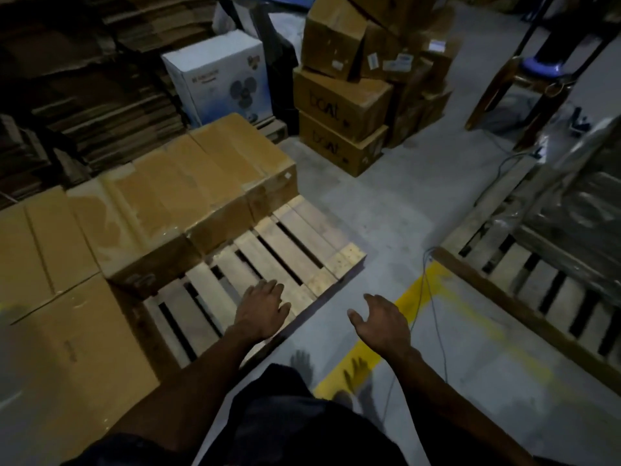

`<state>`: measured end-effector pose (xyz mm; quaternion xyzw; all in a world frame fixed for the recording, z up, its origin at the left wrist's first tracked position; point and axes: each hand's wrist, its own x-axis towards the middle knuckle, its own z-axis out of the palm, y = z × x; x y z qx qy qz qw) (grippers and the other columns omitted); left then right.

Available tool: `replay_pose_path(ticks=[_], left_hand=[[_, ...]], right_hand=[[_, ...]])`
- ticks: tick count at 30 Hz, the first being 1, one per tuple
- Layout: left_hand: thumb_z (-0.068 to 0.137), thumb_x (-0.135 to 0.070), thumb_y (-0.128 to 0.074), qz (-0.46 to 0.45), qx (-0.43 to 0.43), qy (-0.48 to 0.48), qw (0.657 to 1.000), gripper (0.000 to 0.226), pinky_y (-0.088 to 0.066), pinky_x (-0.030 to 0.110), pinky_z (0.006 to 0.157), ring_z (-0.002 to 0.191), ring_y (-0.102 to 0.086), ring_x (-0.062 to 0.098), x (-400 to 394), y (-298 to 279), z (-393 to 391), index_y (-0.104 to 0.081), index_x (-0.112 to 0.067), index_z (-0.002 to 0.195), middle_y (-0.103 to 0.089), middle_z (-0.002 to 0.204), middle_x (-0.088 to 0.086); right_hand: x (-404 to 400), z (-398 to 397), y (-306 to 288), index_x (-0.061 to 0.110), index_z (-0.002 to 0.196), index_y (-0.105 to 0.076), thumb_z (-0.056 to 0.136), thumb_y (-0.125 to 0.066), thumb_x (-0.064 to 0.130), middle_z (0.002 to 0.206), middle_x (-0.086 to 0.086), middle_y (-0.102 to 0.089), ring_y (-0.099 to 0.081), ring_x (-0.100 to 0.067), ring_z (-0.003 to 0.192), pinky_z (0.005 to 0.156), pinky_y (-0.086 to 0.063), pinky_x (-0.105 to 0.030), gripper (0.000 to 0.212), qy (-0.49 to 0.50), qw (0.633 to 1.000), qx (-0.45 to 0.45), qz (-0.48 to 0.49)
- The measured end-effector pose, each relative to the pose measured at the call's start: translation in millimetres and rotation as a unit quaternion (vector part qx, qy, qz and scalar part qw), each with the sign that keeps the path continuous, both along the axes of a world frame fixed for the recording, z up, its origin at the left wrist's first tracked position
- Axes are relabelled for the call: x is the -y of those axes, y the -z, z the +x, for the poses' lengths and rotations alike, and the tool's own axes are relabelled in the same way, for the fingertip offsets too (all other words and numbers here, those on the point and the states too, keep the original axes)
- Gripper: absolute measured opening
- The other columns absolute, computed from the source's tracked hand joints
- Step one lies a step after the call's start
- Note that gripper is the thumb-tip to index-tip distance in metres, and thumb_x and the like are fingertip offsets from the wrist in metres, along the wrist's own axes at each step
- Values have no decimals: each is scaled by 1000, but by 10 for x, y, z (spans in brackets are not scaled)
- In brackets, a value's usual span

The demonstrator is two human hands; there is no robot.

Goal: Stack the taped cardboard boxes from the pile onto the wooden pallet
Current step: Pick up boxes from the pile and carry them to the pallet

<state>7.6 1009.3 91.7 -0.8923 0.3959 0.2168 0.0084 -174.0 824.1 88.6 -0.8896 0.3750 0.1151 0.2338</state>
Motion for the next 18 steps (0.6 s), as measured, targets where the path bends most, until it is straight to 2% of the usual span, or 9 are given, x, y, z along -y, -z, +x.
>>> replay_pose_path(ticks=[6, 10, 15, 18], left_hand=[[101, -46, -29, -37, 0, -1, 999, 60, -19, 38, 117, 147, -23, 27, 1319, -117, 252, -34, -11, 150, -31, 158, 9], [89, -50, -17, -42, -2, 6, 999, 72, -21, 37, 116, 145, -27, 25, 2228, 76, 583, -36, -13, 148, -34, 156, 8], [102, -44, -29, -32, -32, -5, 999, 59, -18, 38, 117, 146, -24, 26, 3426, 300, 1203, -32, -11, 150, -31, 158, 9], [92, -50, -16, -13, -36, 6, 999, 72, -20, 36, 116, 145, -27, 25, 4089, 224, 1570, -32, -11, 150, -32, 157, 8]], right_hand=[[1275, 295, -123, 17, 151, -38, 97, -44, 59, 156, -7, -38, -32, -25, 144, 115, -30, -39, 69, 6, 1000, 15, -1], [2170, 661, 15, 17, 152, -36, 97, -45, 58, 157, -7, -37, -32, -24, 145, 116, -29, -38, 69, 7, 1000, 12, -6], [3383, 1258, 74, 16, 153, -35, 98, -43, 59, 157, -9, -36, -31, -25, 145, 117, -27, -39, 71, 10, 1000, -6, -4], [4034, 1568, -29, 16, 153, -34, 98, -43, 59, 157, -8, -36, -31, -26, 145, 117, -28, -38, 71, 14, 1000, -15, -2]])
